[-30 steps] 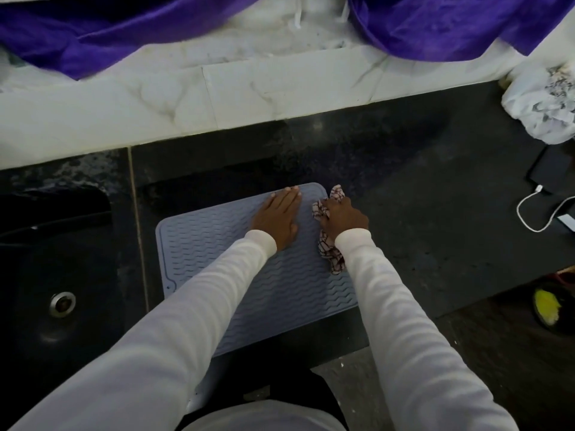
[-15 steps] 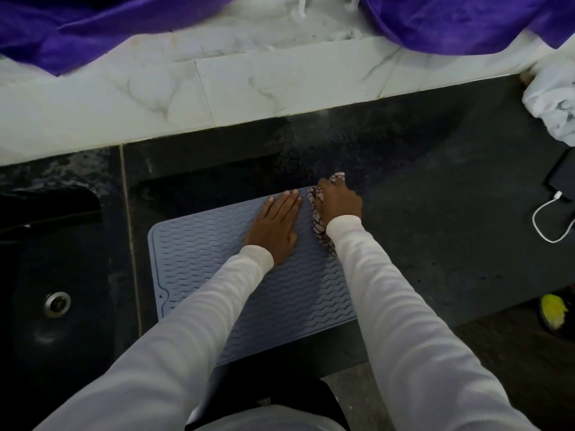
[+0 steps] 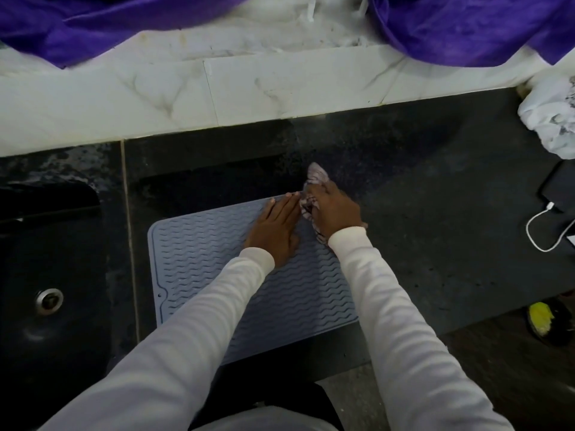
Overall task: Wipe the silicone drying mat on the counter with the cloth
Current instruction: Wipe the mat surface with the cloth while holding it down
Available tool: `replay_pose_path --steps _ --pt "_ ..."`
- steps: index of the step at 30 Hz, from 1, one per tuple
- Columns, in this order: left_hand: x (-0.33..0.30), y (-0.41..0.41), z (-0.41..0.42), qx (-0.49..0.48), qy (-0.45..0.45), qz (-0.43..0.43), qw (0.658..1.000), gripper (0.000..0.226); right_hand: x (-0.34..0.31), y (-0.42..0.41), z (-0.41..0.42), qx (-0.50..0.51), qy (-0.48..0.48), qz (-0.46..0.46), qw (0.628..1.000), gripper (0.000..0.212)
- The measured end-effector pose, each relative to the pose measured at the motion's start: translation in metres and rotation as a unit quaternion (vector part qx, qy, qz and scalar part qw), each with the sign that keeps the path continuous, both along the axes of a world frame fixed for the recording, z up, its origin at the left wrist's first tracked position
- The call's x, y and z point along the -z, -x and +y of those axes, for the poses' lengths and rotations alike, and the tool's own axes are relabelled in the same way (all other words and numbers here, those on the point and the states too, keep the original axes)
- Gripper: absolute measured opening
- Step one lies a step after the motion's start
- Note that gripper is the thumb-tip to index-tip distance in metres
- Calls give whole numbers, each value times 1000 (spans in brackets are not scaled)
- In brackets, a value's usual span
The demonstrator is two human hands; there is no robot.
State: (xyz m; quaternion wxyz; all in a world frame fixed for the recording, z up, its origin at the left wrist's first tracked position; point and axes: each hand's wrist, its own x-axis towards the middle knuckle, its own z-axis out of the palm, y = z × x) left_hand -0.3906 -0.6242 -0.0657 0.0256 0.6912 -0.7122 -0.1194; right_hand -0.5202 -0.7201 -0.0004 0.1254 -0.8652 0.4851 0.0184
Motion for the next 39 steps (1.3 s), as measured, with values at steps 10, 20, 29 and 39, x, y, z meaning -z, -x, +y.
replay_pose_path --steps 10,20,29,39 --pt "-1 0 2 -10 -1 -11 1000 78 10 5 10 101 -34 90 990 40" --pt "1 -1 2 -11 10 -2 1000 74 -8 27 16 121 -140 140 973 58" --pt "-3 0 4 -8 1 -3 1000 76 -6 76 80 141 -162 106 971 49" --pt "0 1 3 -11 -2 -16 1000 76 -8 123 131 133 -147 129 972 52"
